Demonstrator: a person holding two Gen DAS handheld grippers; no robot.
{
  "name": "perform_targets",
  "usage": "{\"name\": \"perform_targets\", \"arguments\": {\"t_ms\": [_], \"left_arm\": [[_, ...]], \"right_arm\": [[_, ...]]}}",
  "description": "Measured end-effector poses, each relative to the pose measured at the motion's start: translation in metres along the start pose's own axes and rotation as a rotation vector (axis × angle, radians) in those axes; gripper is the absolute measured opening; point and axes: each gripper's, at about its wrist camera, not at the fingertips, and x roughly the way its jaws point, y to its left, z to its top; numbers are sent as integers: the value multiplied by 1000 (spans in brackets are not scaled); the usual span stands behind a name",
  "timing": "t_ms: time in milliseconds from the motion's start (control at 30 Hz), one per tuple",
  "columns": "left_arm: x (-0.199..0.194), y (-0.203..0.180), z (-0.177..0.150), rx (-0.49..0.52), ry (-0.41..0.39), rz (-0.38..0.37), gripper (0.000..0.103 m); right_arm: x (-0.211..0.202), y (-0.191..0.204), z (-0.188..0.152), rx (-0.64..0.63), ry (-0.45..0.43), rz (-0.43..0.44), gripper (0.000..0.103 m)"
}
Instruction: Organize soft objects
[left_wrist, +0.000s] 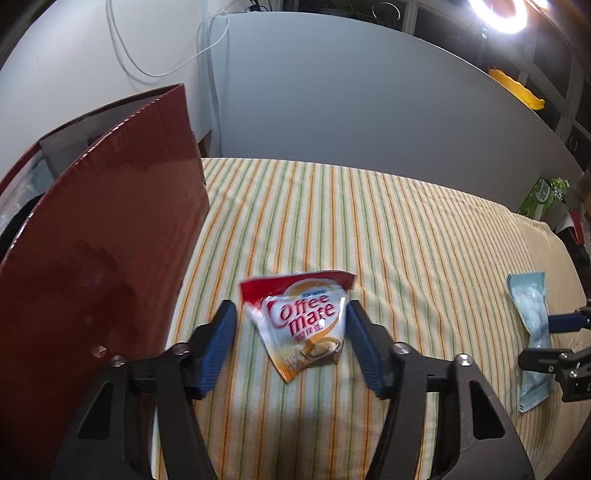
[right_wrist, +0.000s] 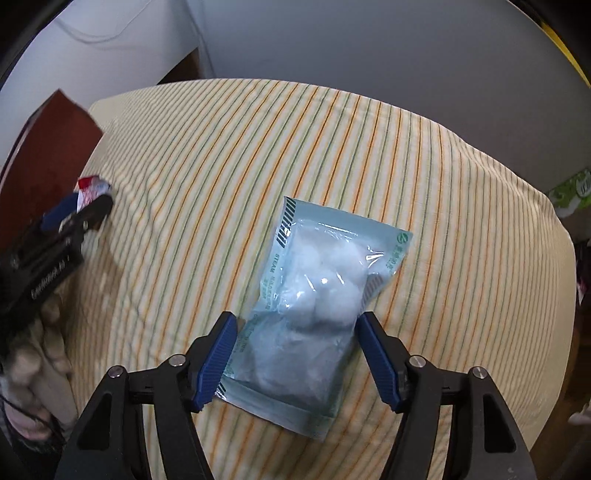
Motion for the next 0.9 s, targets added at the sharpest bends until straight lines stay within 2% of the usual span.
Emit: {"name": "perform_targets", "arguments": {"t_ms": [67,133,233,333,633,900], "left_arm": [[-1,0,-1,-1,-2,-3,54],[-2,-2,-2,11,-4,-1,53],[-6,-6,-5,22,-13,6,49],[-10,-9,-7,33,-17,7,46],[-29,-17,-16,42,-26,-18,45],[-59,-28,-26,58,-50,-62,45]], "right_arm": [[-1,-2,-4,-14,3,0,57],[-2,-2,-8,-33,2,-10,47],[-5,-6,-16,-52,-1,-20,39],[-8,-9,-26,-57,-9,-8,34],[-24,-38,-62,-39,-40,26,24],[-46,-53,-86,-31,-77,55,22]]}}
